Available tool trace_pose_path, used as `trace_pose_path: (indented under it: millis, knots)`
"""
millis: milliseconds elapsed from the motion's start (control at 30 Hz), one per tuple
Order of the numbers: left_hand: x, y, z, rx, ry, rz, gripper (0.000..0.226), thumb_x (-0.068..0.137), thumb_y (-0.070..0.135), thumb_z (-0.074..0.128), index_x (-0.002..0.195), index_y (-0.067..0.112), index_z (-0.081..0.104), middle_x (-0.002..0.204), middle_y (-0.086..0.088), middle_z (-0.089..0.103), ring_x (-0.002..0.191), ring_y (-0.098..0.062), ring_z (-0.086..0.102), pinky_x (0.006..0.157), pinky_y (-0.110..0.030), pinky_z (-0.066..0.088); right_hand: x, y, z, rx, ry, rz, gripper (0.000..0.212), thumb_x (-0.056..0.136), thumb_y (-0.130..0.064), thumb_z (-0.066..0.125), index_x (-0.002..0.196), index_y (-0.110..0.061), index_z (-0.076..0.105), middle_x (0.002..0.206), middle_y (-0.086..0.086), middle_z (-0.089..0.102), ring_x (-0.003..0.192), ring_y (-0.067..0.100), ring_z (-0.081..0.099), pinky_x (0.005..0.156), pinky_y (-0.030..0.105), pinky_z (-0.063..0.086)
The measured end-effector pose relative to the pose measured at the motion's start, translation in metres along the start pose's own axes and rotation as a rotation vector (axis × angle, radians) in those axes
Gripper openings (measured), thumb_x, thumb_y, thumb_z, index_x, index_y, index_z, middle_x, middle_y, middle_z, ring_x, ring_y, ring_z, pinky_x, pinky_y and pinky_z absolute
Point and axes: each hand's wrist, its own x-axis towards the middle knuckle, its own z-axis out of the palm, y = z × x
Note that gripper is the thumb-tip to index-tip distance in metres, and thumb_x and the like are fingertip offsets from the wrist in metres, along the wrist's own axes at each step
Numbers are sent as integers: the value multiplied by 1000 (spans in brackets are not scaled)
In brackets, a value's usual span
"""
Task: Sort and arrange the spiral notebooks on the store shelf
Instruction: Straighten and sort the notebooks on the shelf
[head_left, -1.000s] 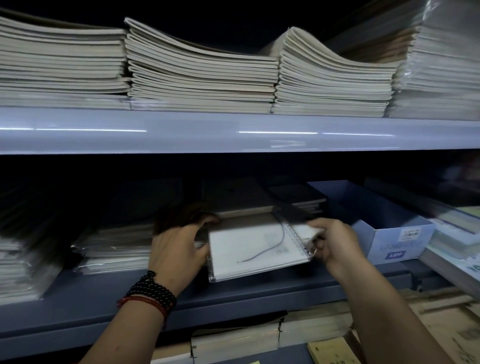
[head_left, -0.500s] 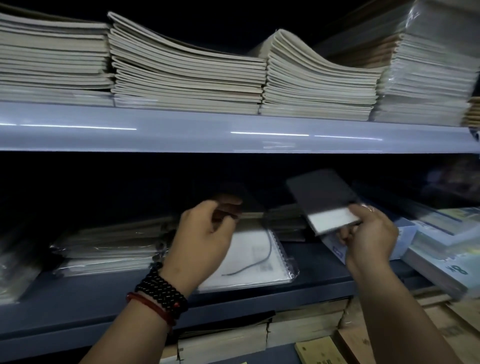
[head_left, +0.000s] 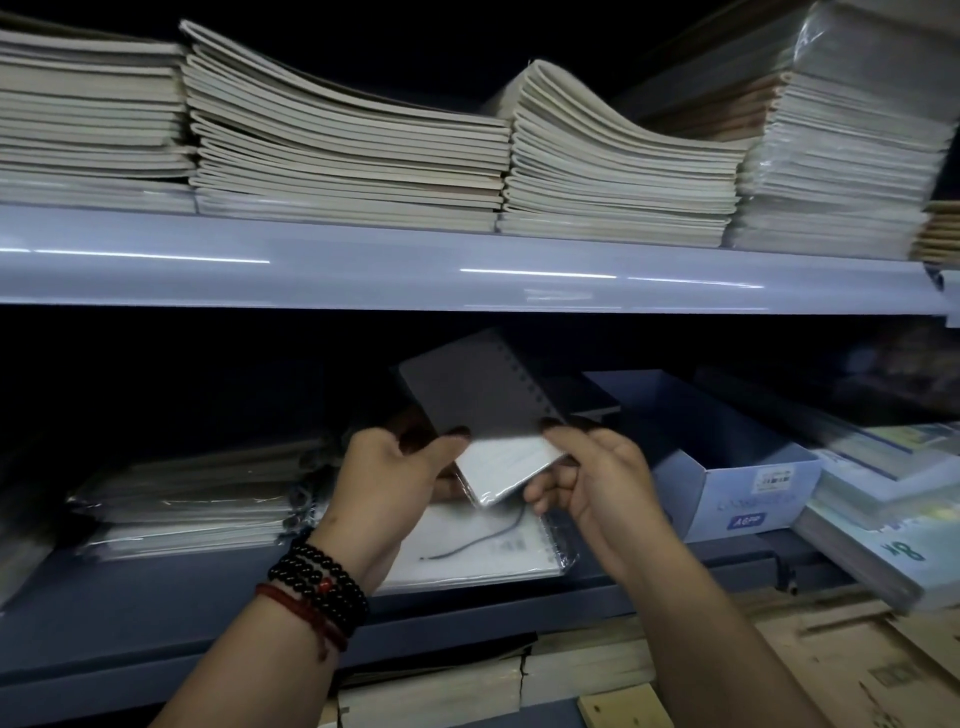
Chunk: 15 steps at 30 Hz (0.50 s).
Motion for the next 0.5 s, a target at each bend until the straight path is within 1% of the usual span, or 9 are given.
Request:
trace_pose_path:
  millis: [67,167,233,300,333,433,500]
  knots:
    - [0,1,0,-14,-19,-27,15,95,1,63,108,0,72,103,-11,78,95,-30,75,85,-44,60,1,-3,-3,31,16,8,7,94,-2,55,95,5,56,67,21,64,47,26,59,42,31,47]
    - [4,6,2,-57,-76,-115,13,92,-6,63,101,-8,71,100,-14,77,95,-27,75,87,-37,60,5,-9,-8,69,58,-2,4,92,3,51,92,4,55,65,21,64,47,24,58,42,29,47]
    - [15,9,9,-102,-43,-159,10,87,-12,65,96,-11,71,97,-17,77,90,-28,76,83,-35,62,11,-12,-12,94,116,-34,10,94,5,47,87,4,54,61,16,65,45,22,59,41,27,47]
    - [30,13,23,-120,-5,-161,12,84,-18,65,92,-10,70,91,-16,77,79,-25,76,74,-32,63,21,-14,-18,126,195,-75,20,96,8,41,81,4,55,58,13,66,45,21,61,40,26,48]
    - [38,16,32,-102,-16,-147,14,85,-19,64,91,-8,69,88,-15,75,72,-23,75,71,-31,63,25,-16,-20,141,236,-87,22,95,10,39,81,4,56,60,13,67,46,20,63,41,26,50]
    - [66,21,60,-91,-79,-133,20,87,-19,60,80,0,64,73,-9,70,59,-14,71,63,-25,61,42,-21,-31,213,344,-122,17,92,10,47,87,3,62,73,14,68,50,18,66,46,27,53]
    - [84,21,73,-84,-100,-166,22,90,-16,58,77,1,62,65,-7,70,58,-13,69,62,-23,60,54,-25,-37,272,373,-119,19,92,7,51,83,-2,64,67,9,69,48,16,65,47,25,54]
